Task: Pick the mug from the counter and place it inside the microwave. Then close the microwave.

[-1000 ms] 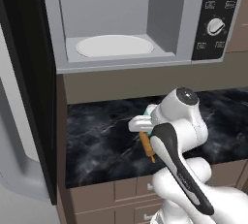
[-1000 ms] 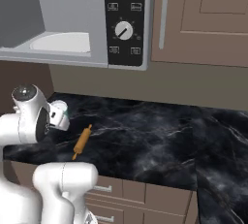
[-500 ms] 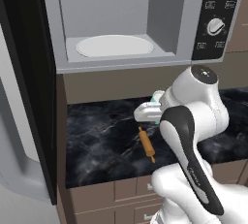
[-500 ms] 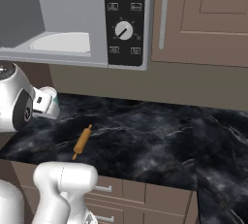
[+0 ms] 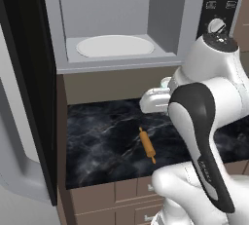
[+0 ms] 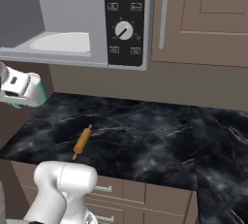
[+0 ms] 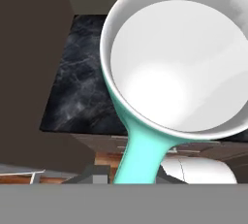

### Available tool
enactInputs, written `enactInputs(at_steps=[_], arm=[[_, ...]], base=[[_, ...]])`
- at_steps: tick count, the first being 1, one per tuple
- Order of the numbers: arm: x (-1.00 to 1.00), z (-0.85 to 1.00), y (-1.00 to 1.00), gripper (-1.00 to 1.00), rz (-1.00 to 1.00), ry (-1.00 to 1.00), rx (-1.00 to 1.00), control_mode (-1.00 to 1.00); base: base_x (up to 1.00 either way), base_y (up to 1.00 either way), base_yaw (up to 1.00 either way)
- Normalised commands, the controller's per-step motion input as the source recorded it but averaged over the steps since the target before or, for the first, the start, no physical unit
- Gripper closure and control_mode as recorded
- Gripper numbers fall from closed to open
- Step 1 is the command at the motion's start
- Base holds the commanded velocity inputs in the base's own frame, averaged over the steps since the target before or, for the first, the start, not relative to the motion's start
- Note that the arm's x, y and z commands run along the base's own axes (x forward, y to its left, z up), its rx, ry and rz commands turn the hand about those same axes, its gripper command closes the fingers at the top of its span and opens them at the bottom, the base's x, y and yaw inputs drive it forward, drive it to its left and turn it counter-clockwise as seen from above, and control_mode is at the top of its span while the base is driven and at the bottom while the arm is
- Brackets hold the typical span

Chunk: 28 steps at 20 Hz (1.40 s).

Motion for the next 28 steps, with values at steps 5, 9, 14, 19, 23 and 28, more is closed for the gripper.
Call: enactInputs(at_steps=[5, 9, 14, 19, 23, 28], arm=[[-0.52, 0.59, 0.00, 1.00, 0.00, -0.15, 0.00, -1.00], [-0.13, 0.49, 0.00, 1.00, 0.09, -0.12, 0.02, -1.00], [0.02, 0.59, 0.00, 1.00, 0.19, -0.01, 0.00, -1.00], [0.20, 0.53, 0.00, 1.00, 0.22, 0.00, 0.00, -1.00], [0.42, 0.14, 0.00, 1.00, 0.13, -0.05, -0.01, -1.00], [0.68, -0.19, 0.00, 1.00, 0.07, -0.14, -0.02, -1.00]], base=[[0.00, 0.00, 0.00], [0.00, 0.00, 0.00], [0.00, 0.00, 0.00], [0.00, 0.00, 0.00], [0.00, 0.00, 0.00], [0.00, 0.00, 0.00]])
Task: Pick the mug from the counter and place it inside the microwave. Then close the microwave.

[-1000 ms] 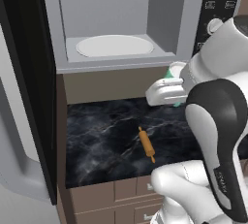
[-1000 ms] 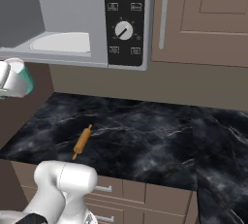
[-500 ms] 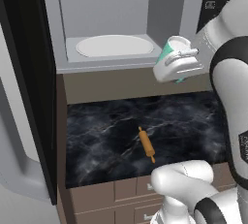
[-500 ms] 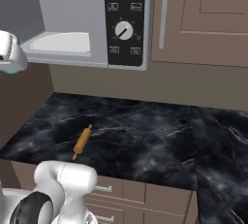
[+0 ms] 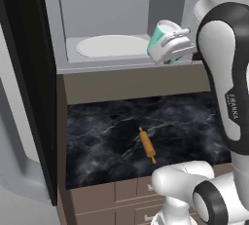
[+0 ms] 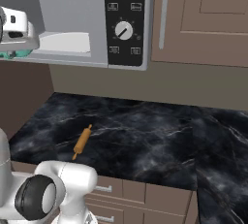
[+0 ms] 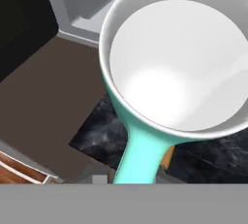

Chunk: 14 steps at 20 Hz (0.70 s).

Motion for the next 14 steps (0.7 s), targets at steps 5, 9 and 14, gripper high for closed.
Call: enactInputs(at_steps=[5, 9, 14], arm=[[0.36, 0.02, 0.00, 1.00, 0.03, -0.16, -0.02, -1.00], [0.27, 0.00, 0.00, 1.00, 0.01, -0.11, -0.01, -1.00], [0.39, -0.03, 0.00, 1.00, 0.00, -0.03, -0.07, -1.00]], base=[[0.00, 0.00, 0.00], [0.00, 0.00, 0.00], [0.00, 0.00, 0.00]])
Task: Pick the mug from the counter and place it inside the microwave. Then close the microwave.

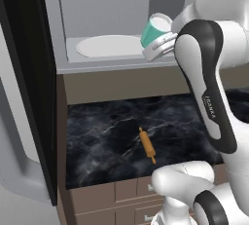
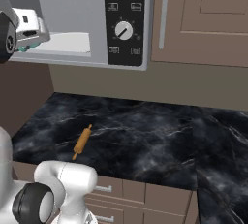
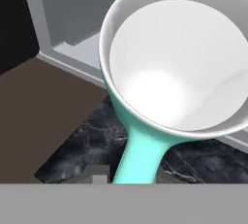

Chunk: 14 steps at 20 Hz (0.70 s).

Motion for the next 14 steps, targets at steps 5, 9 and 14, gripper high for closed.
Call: enactInputs(at_steps=[5, 9, 14], arm=[[0.24, 0.00, 0.07, 1.00, 0.00, 0.02, -0.09, -1.00], [0.29, 0.00, 0.12, 1.00, 0.00, 0.06, -0.09, -1.00], [0.50, -0.01, 0.09, 1.00, 0.00, 0.09, -0.08, -1.00]], base=[[0.00, 0.00, 0.00], [0.00, 0.00, 0.00], [0.00, 0.00, 0.00]])
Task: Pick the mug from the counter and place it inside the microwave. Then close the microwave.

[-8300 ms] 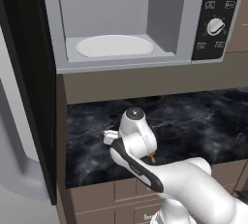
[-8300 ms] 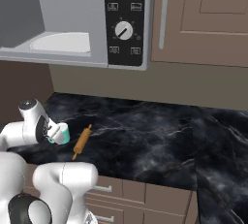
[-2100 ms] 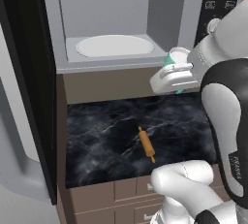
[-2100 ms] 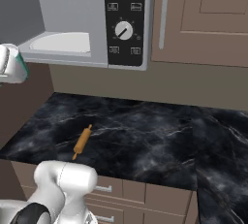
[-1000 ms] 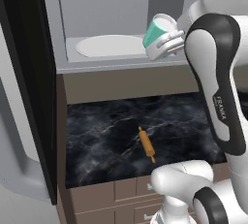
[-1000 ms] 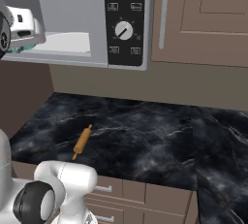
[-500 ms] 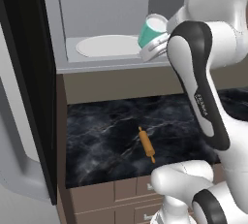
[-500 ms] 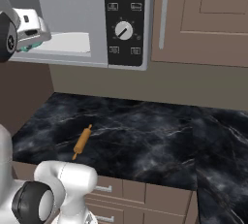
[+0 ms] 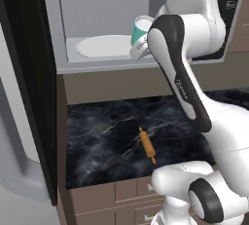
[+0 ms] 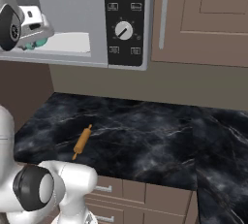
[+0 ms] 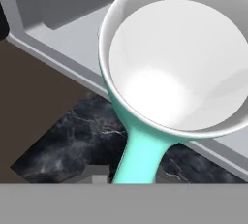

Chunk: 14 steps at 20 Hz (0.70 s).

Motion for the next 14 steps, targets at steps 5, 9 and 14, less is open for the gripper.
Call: enactInputs(at_steps=[5, 9, 14], arm=[[0.52, 0.00, 0.03, 1.00, 0.00, 0.10, -0.07, -1.00], [0.47, 0.00, 0.00, 1.00, 0.00, 0.06, -0.07, -1.00], [0.39, 0.00, 0.03, 1.00, 0.00, 0.02, -0.04, -1.00]], base=[[0.00, 0.00, 0.00], [0.00, 0.00, 0.00], [0.00, 0.00, 0.00]])
